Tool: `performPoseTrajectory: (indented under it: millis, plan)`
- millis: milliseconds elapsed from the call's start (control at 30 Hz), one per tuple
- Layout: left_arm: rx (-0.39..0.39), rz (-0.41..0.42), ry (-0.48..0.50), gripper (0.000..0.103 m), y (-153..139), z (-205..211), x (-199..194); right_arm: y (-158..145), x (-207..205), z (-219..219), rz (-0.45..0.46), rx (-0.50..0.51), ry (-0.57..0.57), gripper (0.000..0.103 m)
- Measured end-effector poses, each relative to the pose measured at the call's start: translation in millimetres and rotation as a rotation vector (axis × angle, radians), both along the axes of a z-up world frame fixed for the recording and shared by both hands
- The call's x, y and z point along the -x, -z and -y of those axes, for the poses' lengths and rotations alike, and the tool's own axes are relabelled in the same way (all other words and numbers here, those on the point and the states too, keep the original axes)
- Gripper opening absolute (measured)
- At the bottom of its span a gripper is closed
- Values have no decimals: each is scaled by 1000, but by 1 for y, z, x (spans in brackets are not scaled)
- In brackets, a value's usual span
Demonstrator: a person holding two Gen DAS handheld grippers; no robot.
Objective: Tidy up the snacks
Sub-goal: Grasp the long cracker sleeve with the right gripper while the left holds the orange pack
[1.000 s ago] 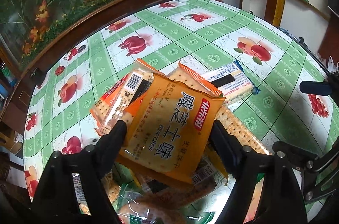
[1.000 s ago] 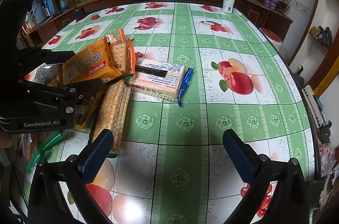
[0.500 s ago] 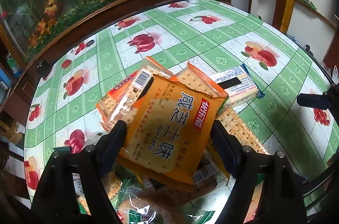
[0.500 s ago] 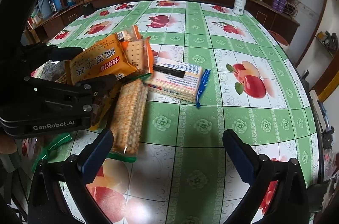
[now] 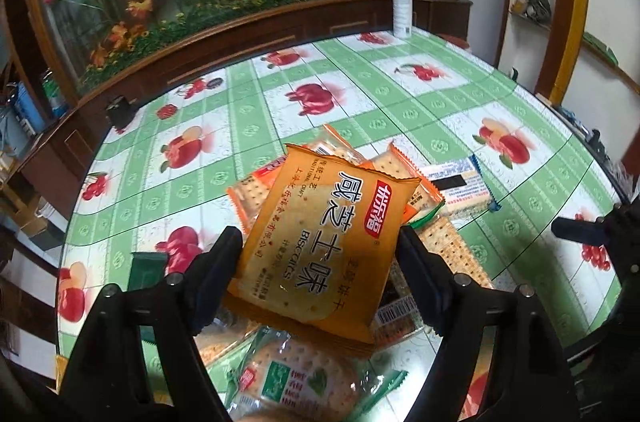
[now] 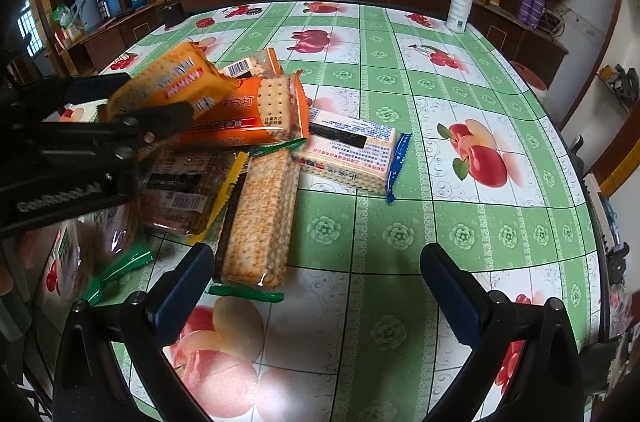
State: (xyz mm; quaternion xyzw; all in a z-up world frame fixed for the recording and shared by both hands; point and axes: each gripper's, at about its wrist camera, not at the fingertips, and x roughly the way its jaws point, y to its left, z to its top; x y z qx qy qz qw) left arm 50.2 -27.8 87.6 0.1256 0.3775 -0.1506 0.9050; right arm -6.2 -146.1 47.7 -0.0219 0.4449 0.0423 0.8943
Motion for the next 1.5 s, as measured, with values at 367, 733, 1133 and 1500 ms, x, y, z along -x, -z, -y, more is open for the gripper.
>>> performPoseTrajectory:
  millis: [367,733,1133,1500]
  plan:
    - [44,39,-104,79,-16,-17,33,-1,6,-6,9,-9,4,102]
    - [104,15,-183,79,-11,-44,54,11,-11,-20,-25,47,-34,101]
    - [139,3,-182,79,-8,-52,59,9,-17,25,-33,-20,29,99]
    - [173,-23,-175,79,-3,-54,68,7,-18,30,-154,-56,-242,97]
